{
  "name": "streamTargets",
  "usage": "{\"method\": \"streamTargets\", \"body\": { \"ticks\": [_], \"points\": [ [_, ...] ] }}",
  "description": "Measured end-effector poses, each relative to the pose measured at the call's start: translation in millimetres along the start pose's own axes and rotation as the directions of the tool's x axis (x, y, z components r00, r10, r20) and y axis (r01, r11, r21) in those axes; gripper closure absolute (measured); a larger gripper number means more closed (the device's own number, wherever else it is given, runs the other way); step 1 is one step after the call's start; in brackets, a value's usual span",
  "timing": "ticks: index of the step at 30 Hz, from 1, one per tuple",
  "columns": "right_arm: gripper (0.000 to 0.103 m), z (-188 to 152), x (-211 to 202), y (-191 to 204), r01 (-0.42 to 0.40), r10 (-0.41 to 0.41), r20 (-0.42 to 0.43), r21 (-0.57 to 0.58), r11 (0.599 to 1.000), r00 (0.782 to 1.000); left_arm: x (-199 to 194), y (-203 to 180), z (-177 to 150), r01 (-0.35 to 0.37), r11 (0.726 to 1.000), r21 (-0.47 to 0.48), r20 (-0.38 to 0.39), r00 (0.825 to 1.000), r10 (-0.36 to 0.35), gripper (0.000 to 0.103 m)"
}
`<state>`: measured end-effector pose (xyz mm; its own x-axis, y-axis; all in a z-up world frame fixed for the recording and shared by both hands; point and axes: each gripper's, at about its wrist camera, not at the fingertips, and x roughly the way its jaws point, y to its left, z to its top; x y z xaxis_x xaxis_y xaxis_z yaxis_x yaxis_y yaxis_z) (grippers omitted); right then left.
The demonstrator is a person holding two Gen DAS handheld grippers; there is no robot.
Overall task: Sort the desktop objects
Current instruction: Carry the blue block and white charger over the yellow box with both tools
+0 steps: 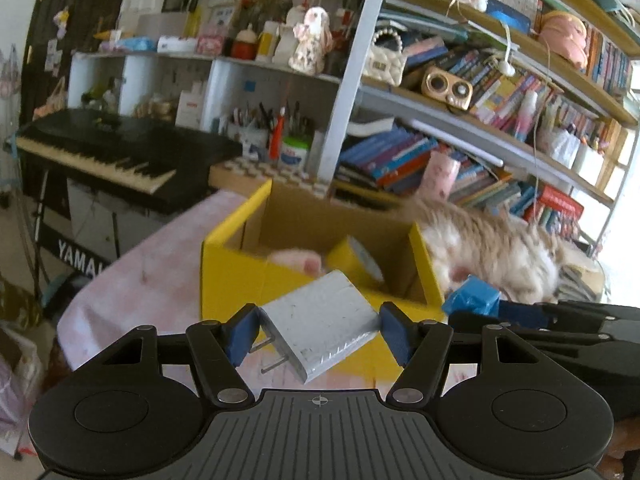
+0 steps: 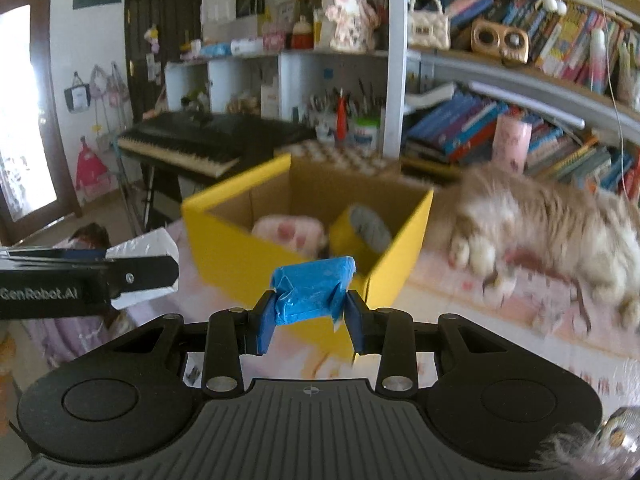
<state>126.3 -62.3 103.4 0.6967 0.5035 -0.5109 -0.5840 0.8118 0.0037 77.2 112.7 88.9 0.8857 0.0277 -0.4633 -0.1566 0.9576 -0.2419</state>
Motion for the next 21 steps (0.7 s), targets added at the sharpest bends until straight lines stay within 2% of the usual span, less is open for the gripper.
{"method": "streamTargets", "body": {
  "ticks": [5, 10, 21],
  "points": [
    [0.07, 30, 19, -23, 0.009, -0.007, 0.066, -0.028, 1.0, 0.998, 31, -10, 25, -0.002, 1.0, 0.01, 0.041, 0.999, 0.002, 0.037],
    [0.07, 52, 39, -50, 0.029, -0.026, 0.107, -0.021, 0.999, 0.994, 63, -23, 41, 0.0, 0.999, 0.042, 0.048, 0.999, -0.002, 0.037],
    [0.069, 70, 85, -84, 0.005, -0.002, 0.097, -0.025, 1.0, 0.995, 127, -42, 39, 0.003, 0.994, 0.111, -0.065, 0.998, 0.004, 0.037]
  ]
}}
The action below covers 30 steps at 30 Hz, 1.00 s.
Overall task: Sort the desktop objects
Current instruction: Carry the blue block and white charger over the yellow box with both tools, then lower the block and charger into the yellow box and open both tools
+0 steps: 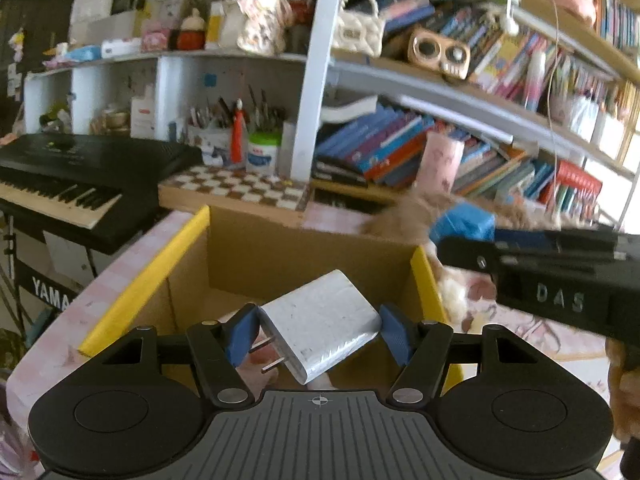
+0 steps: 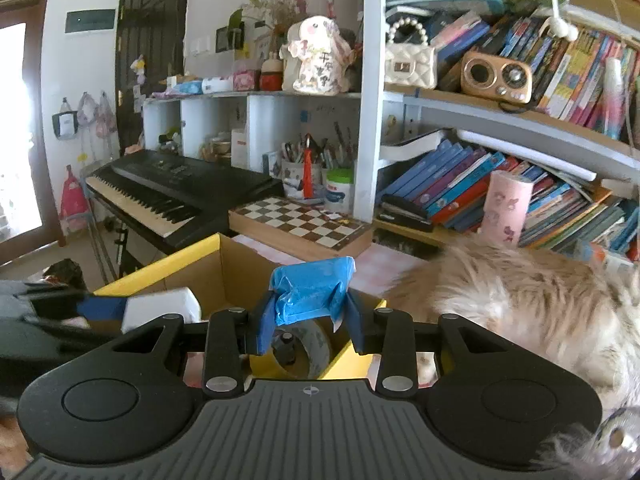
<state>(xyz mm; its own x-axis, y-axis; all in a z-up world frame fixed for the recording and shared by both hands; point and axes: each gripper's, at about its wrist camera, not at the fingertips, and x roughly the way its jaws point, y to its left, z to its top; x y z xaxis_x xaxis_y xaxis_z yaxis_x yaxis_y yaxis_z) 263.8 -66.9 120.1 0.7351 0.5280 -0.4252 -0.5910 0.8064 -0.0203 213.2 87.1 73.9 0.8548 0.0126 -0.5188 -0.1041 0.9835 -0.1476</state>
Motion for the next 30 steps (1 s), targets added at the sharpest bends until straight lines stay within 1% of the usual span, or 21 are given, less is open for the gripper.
{"method": "streamTargets", "body": {
  "ticks": [4, 7, 11, 12, 13, 15, 19, 21, 24, 26, 28, 30],
  "points": [
    [0.069, 3, 20, -3, -0.032, 0.032, -0.013, -0.011, 0.999, 0.999, 23, -3, -2, -0.003, 0.999, 0.039, -0.067, 0.998, 0.005, 0.037],
    [0.07, 6, 34, -2, -0.054, 0.054, -0.024, -0.023, 0.998, 0.998, 38, -6, -7, -0.003, 0.998, 0.067, -0.125, 0.992, 0.011, 0.037],
    [0.07, 7, 49, -1, -0.086, 0.084, -0.042, -0.042, 0.995, 0.996, 50, -9, -15, 0.001, 0.996, 0.087, -0.184, 0.983, 0.015, 0.037],
    [0.07, 7, 54, 0, -0.094, 0.092, -0.05, -0.044, 0.995, 0.995, 52, -10, -17, 0.002, 0.996, 0.09, -0.198, 0.98, 0.016, 0.037],
    [0.07, 7, 58, 0, -0.102, 0.099, -0.059, -0.044, 0.994, 0.993, 54, -12, -20, -0.004, 0.993, 0.121, -0.199, 0.98, 0.028, 0.037],
    [0.07, 6, 66, 0, -0.117, 0.114, -0.079, -0.04, 0.992, 0.99, 56, -15, -22, -0.003, 0.989, 0.148, -0.21, 0.977, 0.035, 0.036],
    [0.07, 3, 81, 0, -0.135, 0.13, -0.119, -0.04, 0.99, 0.984, 59, -17, -24, 0.004, 0.985, 0.175, -0.214, 0.976, 0.034, 0.036],
    [0.07, 2, 88, 0, -0.143, 0.137, -0.14, -0.039, 0.989, 0.981, 59, -17, -24, 0.004, 0.985, 0.175, -0.2, 0.979, 0.031, 0.035],
    [0.07, 1, 97, 1, -0.159, 0.149, -0.168, -0.046, 0.986, 0.974, 56, -17, -24, -0.005, 0.984, 0.178, -0.185, 0.982, 0.038, 0.024],
    [0.07, 1, 103, 2, -0.171, 0.159, -0.185, -0.051, 0.984, 0.97, 50, -17, -23, -0.015, 0.983, 0.185, -0.153, 0.987, 0.044, 0.023],
    [0.07, 1, 108, 3, -0.184, 0.169, -0.203, -0.055, 0.981, 0.964, 42, -17, -22, -0.026, 0.981, 0.194, -0.113, 0.992, 0.049, 0.018],
    [0.07, 1, 112, 5, -0.196, 0.179, -0.22, -0.058, 0.979, 0.959, 31, -16, -22, -0.051, 0.979, 0.199, -0.062, 0.996, 0.064, 0.016]
  ]
}}
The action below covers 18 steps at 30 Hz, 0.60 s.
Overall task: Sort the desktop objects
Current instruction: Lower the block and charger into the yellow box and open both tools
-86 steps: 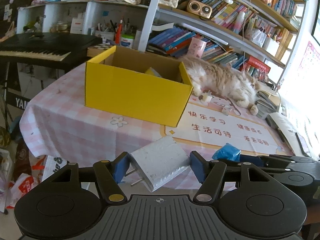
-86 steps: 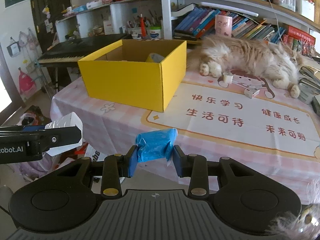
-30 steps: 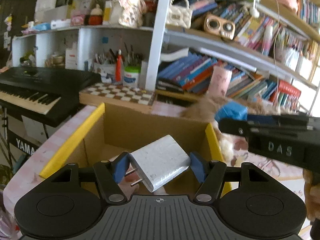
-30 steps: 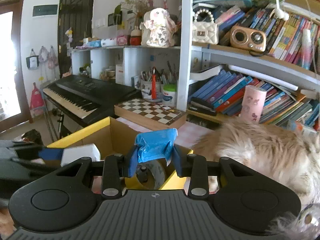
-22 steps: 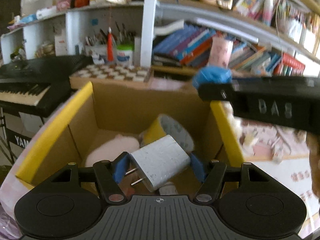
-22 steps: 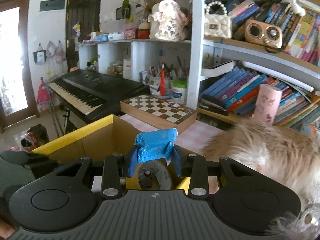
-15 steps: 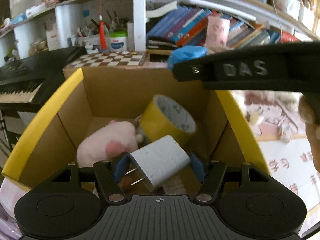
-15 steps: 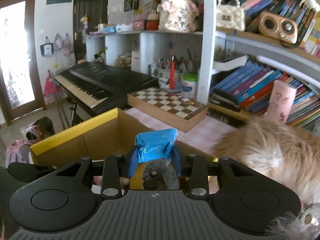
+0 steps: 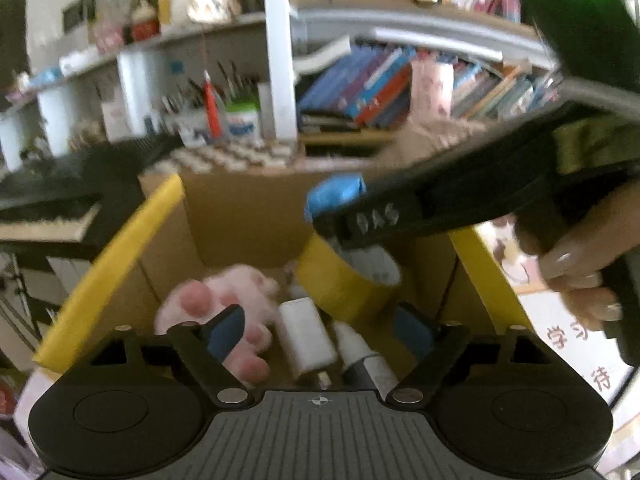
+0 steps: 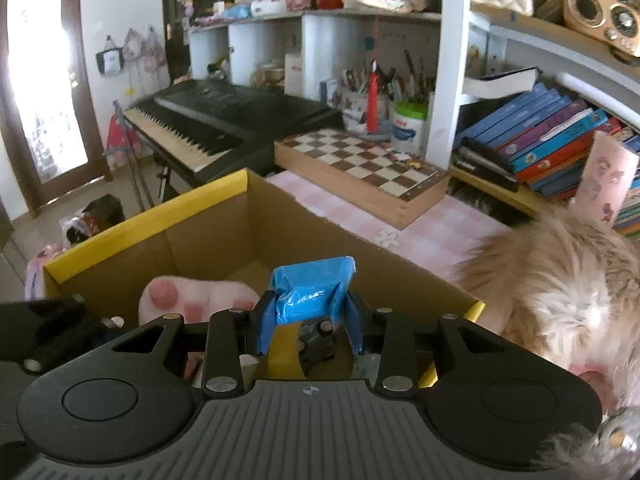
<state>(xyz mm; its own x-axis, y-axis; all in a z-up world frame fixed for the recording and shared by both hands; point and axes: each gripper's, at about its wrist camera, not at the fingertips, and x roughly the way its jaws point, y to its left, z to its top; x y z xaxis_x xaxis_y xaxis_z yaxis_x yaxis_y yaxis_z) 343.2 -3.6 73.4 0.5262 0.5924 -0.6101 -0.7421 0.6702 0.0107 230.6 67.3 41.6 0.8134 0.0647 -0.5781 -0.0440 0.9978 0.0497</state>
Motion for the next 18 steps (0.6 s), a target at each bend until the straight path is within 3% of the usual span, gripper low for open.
{"method": "streamTargets", "body": {
  "ticks": [9, 18],
  "points": [
    [0.07, 3, 20, 11, -0.038, 0.031, -0.09, -0.086, 0.996, 0.995, -44, 12, -9, -0.075, 0.99, -0.116, 0.109, 0.99, 0.088, 0.013],
    [0.07, 4, 38, 22, -0.05, 0.019, -0.162, -0.187, 0.981, 0.987, -68, 17, -23, -0.126, 0.976, -0.18, 0.105, 0.984, 0.146, 0.013]
  ]
}}
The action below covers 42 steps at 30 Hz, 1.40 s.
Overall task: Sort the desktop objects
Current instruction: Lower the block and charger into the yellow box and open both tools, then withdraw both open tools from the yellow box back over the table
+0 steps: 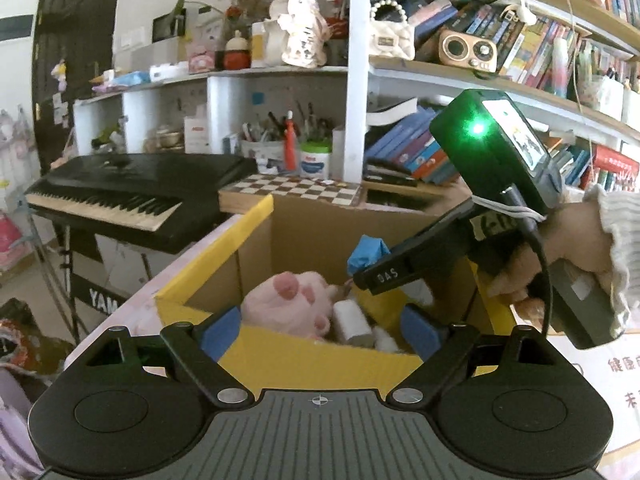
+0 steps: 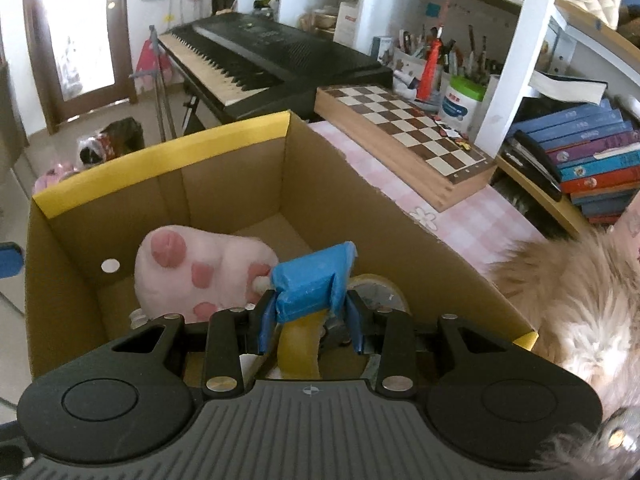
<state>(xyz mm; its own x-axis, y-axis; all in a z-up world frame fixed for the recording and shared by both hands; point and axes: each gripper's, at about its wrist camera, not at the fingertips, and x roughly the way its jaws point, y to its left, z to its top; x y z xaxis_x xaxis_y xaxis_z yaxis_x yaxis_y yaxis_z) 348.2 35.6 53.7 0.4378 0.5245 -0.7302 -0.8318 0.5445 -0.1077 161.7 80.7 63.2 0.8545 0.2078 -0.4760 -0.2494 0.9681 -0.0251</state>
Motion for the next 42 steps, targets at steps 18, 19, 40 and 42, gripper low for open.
{"method": "streamTargets", "body": {
  "ticks": [18, 19, 40, 42],
  "points": [
    [0.044, -6, -46, 8, 0.076, -0.09, 0.148, 0.097, 0.992, 0.985, -32, 11, 1, -0.005, 1.0, -0.005, 0.069, 0.998, 0.006, 0.013],
    [0.044, -8, -53, 8, 0.089, -0.106, 0.163, 0.11, 0.99, 0.981, -34, 11, 2, -0.002, 1.0, -0.003, 0.076, 0.997, 0.002, 0.012],
    [0.04, -81, -160, 28, 0.274, -0.378, 0.221, 0.388, 0.88, 0.899, -79, 21, -15, 0.069, 0.997, 0.025, 0.127, 0.989, -0.072, 0.009],
    [0.039, -91, -167, 37, 0.286, -0.394, 0.213, 0.405, 0.869, 0.894, -87, 23, -20, 0.073, 0.997, 0.024, 0.123, 0.99, -0.075, 0.009]
  ]
}}
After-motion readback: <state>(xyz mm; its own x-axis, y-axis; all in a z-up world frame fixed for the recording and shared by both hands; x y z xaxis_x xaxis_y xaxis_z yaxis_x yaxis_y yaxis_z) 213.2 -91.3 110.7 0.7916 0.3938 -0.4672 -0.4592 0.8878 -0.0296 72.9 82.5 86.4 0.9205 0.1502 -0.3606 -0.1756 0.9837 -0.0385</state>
